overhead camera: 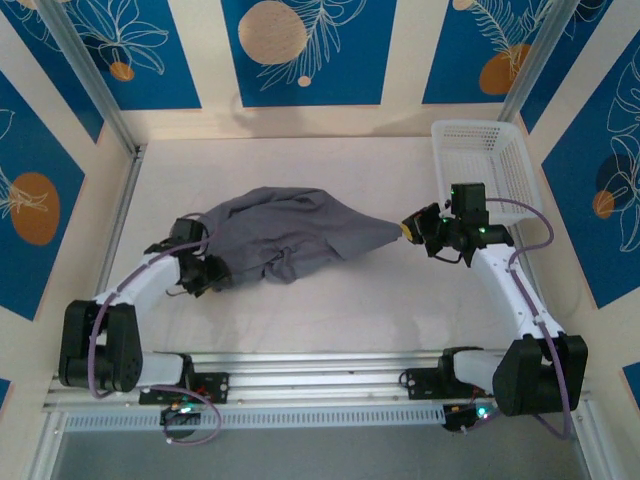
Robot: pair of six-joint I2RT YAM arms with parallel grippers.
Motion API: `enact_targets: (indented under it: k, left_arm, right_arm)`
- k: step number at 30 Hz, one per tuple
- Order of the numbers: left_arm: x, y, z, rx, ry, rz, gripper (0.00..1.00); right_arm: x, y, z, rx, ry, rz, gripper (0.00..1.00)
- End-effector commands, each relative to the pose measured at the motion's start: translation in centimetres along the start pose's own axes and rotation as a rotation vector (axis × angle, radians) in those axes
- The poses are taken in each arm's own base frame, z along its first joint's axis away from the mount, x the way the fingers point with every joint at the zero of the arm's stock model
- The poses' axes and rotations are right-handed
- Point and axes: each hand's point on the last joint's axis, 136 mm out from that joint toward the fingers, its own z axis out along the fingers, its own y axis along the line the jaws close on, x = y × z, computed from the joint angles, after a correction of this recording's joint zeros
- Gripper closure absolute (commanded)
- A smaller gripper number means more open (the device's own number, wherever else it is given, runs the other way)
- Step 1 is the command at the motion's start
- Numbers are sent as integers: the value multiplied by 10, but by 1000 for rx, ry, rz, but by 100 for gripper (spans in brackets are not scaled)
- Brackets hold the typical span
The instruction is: Fold the inside-out t-shirt
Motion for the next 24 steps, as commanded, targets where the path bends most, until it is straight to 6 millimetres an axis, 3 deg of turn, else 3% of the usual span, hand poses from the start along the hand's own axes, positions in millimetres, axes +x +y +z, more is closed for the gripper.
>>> enact_targets:
  k: [1,5,9,15,22,24]
  left_arm:
    - [-29,19,-3,-139,-114,-15,53]
    - [-39,9,8,-113,-118,-9,56]
    - [-40,6,13,-109,-110,-8,67]
    - [-29,14,1,-136,-77,1,77]
    - [-12,24,1,-153,-30,26,79]
    - [-8,20,7,-131,-4,32,75]
  right_arm:
    - [6,12,-13,-27,-2,-40,100]
    - [5,14,-16,-21,-7,-54,100]
    - [5,12,-17,-14,-12,-50,100]
    - [5,11,-15,-9,-11,-47,100]
    - [5,11,-12,-7,-6,-45,100]
    - [5,11,-12,-6,-1,-46,100]
